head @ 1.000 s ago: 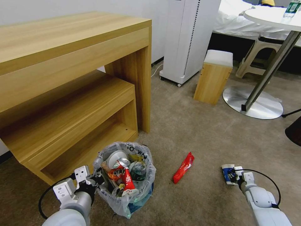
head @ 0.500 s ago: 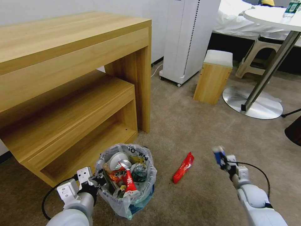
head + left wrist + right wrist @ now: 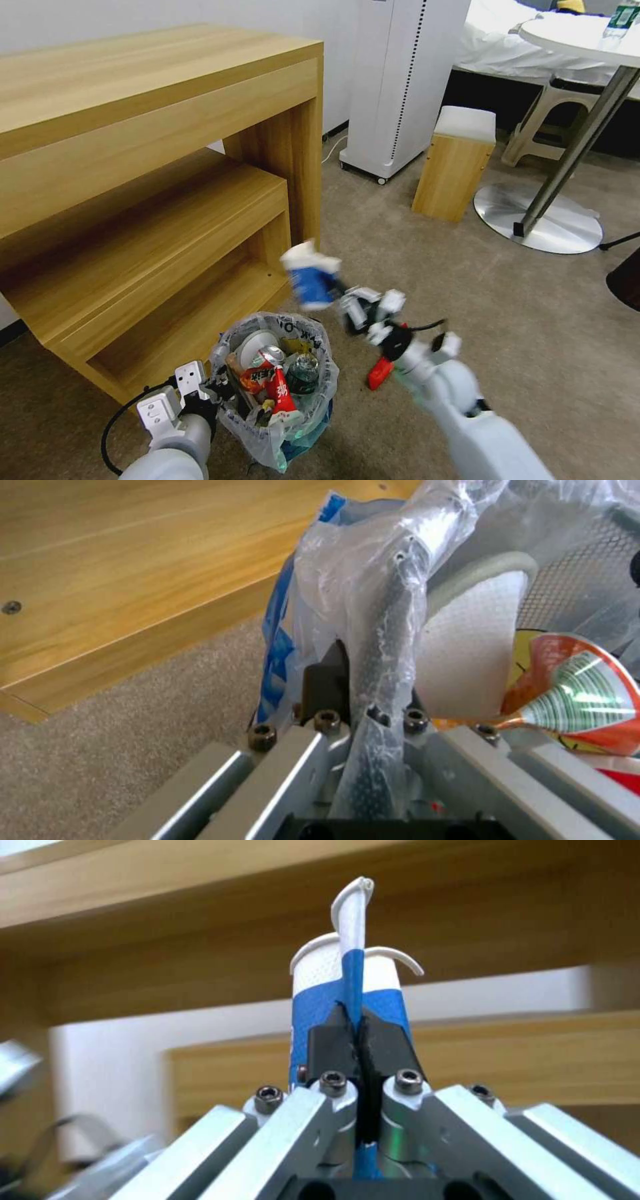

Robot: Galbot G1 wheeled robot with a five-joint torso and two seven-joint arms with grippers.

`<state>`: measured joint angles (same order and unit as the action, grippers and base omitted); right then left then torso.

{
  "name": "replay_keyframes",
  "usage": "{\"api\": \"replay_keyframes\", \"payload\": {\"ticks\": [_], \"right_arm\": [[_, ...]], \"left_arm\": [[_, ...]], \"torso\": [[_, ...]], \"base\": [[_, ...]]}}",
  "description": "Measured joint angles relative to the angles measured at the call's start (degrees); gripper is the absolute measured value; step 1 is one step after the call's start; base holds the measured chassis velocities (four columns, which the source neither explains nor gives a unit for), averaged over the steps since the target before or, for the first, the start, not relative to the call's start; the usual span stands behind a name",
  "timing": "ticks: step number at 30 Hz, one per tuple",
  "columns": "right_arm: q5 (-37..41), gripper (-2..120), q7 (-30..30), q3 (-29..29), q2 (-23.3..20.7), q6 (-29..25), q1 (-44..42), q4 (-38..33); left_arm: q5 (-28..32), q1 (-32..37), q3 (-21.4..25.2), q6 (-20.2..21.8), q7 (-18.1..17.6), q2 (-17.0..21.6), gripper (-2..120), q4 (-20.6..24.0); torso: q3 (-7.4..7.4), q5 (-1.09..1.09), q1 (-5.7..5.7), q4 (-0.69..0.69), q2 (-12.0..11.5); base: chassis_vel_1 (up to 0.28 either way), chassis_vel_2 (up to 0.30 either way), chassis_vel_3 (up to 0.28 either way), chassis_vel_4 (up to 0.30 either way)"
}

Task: Pick up the trash bin and place the garbage on the floor into it.

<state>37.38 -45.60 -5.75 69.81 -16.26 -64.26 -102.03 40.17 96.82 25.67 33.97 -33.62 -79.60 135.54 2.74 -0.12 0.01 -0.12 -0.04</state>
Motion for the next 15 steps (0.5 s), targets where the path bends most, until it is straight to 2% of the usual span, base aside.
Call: {"api": "replay_keyframes", "payload": {"ticks": [1, 8, 15], "right_arm": [[0.0, 0, 0.0, 0.0, 0.0, 0.0, 0.0, 0.0], [-3.8, 0, -11.4, 2.2, -0.1, -0.3, -1.0, 3.4], [-6.9, 0, -13.4, 2.0, -0.1, -1.4, -1.9, 5.1]], "left_arm": [[0.0, 0.0, 0.0, 0.0, 0.0, 0.0, 0, 0.0], [-0.4, 0.0, 0.2, 0.0, 0.0, -0.1, 0, 0.0], [-1.1, 0.2, -0.3, 0.0, 0.1, -0.4, 0, 0.2]], "torso": [[0.0, 0.0, 0.0, 0.0, 0.0], [0.0, 0.01, 0.0, -0.01, 0.0], [0.0, 0.01, 0.0, -0.01, 0.0]], "base": [[0.0, 0.0, 0.0, 0.0], [0.0, 0.0, 0.0, 0.0], [0.0, 0.0, 0.0, 0.0]]}}
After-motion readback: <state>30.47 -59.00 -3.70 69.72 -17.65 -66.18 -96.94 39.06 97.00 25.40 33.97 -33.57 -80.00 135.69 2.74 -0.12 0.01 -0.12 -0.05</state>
